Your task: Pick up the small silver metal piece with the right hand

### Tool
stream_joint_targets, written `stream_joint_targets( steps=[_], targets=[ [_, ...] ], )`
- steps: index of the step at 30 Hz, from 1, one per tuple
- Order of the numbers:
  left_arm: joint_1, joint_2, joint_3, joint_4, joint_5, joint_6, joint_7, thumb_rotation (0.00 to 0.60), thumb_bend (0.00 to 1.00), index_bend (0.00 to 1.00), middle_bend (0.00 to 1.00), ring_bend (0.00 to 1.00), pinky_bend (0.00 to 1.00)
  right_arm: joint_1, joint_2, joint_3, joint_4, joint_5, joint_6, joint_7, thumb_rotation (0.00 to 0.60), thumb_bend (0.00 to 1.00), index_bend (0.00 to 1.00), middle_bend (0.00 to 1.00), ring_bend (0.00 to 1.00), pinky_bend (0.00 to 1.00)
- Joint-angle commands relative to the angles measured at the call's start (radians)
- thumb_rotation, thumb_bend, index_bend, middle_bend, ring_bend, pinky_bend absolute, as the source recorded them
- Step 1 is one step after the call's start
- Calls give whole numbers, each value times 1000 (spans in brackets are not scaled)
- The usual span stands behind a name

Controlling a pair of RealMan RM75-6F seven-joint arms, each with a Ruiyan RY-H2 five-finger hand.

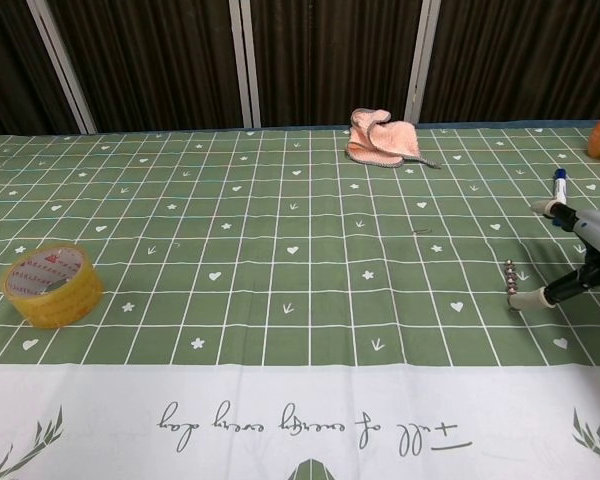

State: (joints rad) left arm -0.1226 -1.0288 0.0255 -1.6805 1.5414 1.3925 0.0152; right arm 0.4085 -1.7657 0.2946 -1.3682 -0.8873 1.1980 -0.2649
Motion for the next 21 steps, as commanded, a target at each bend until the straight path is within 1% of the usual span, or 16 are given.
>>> stream_joint_targets(
  steps=[1, 5, 16, 21],
  targets=[
    [-1, 0, 0, 0, 0, -1, -2, 600, 108, 0, 0, 0, 0, 2, -6, 0, 16, -3, -3, 4, 600, 44, 0, 0, 0, 0],
    [-1, 0, 1, -1, -2, -5, -3, 600, 107, 0, 0, 0, 0, 0, -6, 0, 23, -3, -6, 7, 600, 50, 0, 0, 0, 0],
    [0, 1, 3, -6, 1, -3, -3, 600, 107, 0, 0, 0, 0, 10, -6, 14, -20, -17, 7, -2, 600, 51, 0, 0, 0, 0],
    [1, 2, 3, -5, 4, 1, -7, 600, 107, 0, 0, 0, 0, 16, -19, 15, -12, -3, 0, -14, 600, 51, 0, 0, 0, 0]
  ],
)
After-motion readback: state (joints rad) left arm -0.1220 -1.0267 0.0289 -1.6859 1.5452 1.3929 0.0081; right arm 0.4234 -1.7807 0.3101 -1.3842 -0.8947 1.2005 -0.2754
